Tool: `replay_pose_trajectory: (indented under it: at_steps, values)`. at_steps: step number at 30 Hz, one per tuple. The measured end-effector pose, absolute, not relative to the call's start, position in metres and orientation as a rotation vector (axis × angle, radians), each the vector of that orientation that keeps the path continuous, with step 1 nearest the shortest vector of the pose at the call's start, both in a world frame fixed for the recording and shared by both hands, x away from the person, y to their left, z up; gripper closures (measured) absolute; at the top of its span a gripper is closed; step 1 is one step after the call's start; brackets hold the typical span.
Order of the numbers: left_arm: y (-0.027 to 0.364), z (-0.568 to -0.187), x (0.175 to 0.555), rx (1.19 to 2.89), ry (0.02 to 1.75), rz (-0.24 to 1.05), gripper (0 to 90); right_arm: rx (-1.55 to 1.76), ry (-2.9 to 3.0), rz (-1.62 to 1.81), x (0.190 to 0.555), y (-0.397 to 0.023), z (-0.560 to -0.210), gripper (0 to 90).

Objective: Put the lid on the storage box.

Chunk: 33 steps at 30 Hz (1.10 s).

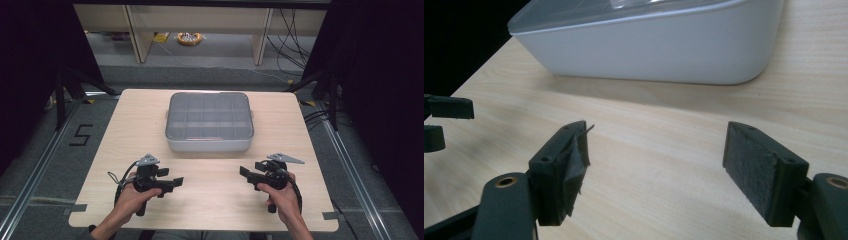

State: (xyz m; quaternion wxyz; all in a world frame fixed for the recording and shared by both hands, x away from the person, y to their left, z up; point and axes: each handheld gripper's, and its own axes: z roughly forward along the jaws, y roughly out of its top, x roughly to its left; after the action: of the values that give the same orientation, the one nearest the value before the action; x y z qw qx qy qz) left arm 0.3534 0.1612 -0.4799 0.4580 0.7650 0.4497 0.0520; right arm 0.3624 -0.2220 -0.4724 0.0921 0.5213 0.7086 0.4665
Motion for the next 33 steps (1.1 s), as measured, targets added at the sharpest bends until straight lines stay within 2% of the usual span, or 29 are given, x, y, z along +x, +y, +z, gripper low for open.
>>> replay_pose_trajectory:
  at_steps: [25,33]
  values:
    - [0.16,-0.487,0.32,1.983,1.02,0.132,25.3,1.494,2.209,1.363,0.319,-0.219,-0.485,25.3]
    - [0.158,-0.492,0.31,2.004,1.018,0.106,20.5,1.471,2.224,1.341,0.307,-0.217,-0.488,19.2]
